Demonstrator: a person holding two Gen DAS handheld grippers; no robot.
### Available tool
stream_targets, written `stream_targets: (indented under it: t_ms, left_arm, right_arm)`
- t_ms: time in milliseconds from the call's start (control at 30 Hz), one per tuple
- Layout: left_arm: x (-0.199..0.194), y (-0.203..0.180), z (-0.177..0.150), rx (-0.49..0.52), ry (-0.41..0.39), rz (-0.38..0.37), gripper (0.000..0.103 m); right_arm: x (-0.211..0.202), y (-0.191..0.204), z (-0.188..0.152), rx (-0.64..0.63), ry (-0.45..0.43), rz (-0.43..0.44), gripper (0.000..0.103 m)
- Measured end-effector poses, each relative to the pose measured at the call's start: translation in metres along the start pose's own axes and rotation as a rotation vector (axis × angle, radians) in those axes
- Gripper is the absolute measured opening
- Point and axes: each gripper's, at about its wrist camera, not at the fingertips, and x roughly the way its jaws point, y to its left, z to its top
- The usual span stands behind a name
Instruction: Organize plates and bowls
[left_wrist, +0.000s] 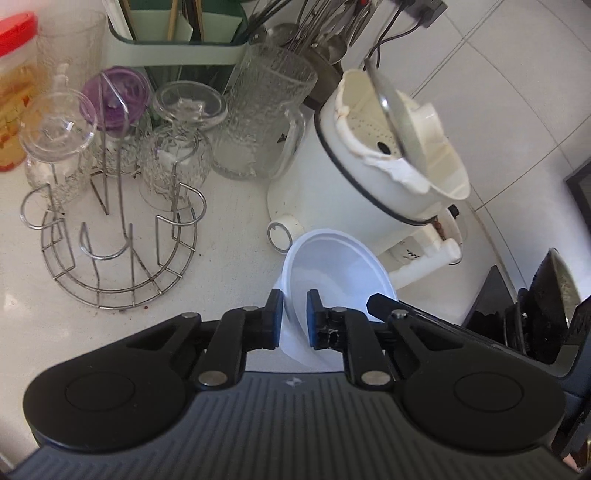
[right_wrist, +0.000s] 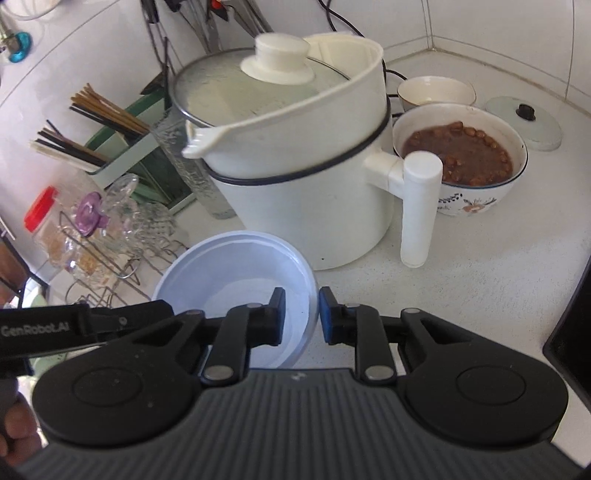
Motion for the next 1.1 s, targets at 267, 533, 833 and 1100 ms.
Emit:
stream_targets:
  t_ms: [267, 533, 833, 1100]
  left_arm:
    - [-0.051, -0.004, -0.008, 0.013, -0.062, 0.011, 0.016]
    - [-0.095, 0.005, -0.024, -0.010, -0.068, -0.008, 0.016]
    - [-0.136, 0.013, -0.035, -0.004, -0.056, 0.024, 0.016]
    - [-0.168, 0.040, -0.060, -0.030, -0.060, 0.025, 0.016]
  right_arm:
    - [-0.038, 0.022, -0.012, -0.010, -0.046, 0.029, 0.023]
    - [-0.068, 0.037, -0.024, 0.023, -0.070, 0.076, 0.023]
    - [-0.088, 0.060, -0.039, 0.032, -0.030, 0.113, 0.023]
    - [-0.099, 0.083, -0.061, -0.004, -0.001, 0.140, 0.023]
